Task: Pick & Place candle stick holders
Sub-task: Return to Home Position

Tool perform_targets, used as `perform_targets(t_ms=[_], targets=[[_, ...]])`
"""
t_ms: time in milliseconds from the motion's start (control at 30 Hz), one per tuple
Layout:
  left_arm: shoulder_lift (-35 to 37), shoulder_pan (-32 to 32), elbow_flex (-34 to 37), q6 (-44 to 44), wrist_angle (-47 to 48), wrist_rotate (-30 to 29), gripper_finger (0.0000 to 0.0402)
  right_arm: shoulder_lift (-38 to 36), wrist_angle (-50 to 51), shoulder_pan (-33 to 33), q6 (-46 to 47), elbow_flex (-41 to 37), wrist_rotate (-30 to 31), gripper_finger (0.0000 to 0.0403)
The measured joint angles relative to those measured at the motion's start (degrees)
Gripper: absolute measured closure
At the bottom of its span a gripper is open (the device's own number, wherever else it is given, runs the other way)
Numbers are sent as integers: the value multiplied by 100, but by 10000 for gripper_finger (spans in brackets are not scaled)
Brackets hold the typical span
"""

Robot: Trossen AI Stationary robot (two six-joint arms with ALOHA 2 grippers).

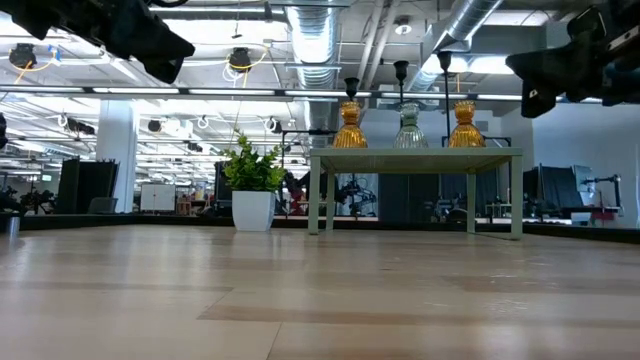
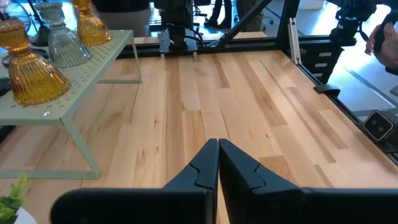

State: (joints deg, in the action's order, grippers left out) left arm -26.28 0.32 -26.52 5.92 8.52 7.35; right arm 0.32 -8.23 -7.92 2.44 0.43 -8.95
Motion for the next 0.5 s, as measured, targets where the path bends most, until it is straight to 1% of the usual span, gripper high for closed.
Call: perform_targets(t_ms=[167, 300, 500], targets=[[0, 0, 0, 413, 2, -1, 389, 0, 92, 2, 4, -2, 0, 403], [35, 0, 2, 419, -1, -62, 389, 0, 90, 2, 0, -2, 0, 403], [408, 2, 2, 373, -120, -75, 389, 0, 40, 0, -1, -4, 0, 403]])
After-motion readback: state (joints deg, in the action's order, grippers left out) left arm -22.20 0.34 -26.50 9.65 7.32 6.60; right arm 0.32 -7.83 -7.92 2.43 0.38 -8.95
